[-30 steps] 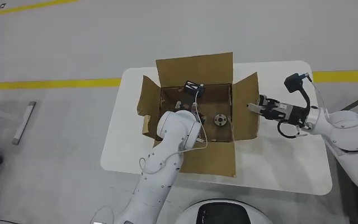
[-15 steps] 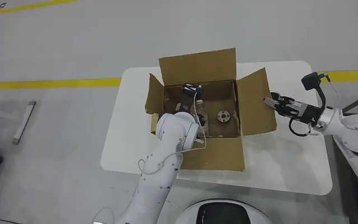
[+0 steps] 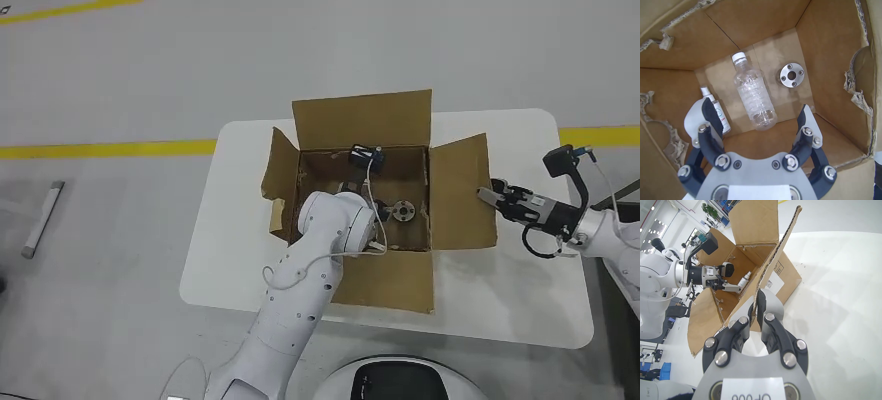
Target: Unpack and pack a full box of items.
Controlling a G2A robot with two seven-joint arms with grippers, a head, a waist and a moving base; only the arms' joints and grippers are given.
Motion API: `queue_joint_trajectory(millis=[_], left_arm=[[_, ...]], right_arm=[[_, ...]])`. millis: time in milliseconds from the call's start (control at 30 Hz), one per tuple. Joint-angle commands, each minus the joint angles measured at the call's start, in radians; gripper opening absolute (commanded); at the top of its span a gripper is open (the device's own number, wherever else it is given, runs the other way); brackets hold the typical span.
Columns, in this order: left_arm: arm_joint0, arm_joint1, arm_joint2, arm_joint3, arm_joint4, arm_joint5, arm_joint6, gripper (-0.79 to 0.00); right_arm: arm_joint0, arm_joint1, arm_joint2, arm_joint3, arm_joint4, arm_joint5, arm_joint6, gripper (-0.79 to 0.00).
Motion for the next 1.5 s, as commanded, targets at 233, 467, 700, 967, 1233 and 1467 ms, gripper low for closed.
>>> queue_joint_trajectory(millis=[233, 467, 700, 967, 1233, 1467], left_arm=[[0.013, -0.002, 0.005, 0.023, 0.006, 0.014, 0.054, 0.0], [-0.069, -0.027, 0.037, 0.175, 0.012, 0.115, 0.038, 0.0], [-0.145, -0.053, 0.056, 0.33, -0.027, 0.148, 0.003, 0.0], [-0.185, -0.081, 0.076, 0.476, -0.097, 0.144, 0.061, 0.0], [-0.229, -0.101, 0.082, 0.607, -0.119, 0.162, 0.122, -0.012], [-0.249, -0.115, 0.069, 0.677, -0.174, 0.139, 0.178, -0.102]], right_arm=[[-0.003, -0.002, 0.007, -0.002, 0.0, -0.004, -0.009, -0.785], [-0.003, -0.005, 0.003, -0.011, -0.003, -0.004, -0.005, -0.785], [-0.003, -0.006, 0.002, -0.015, -0.01, 0.001, -0.005, -0.785], [0.003, -0.01, -0.009, -0.019, -0.021, 0.011, -0.002, -0.785], [0.011, -0.013, -0.021, -0.014, -0.029, 0.015, -0.003, -0.785], [0.017, -0.016, -0.025, -0.008, -0.035, 0.018, -0.003, -0.785]])
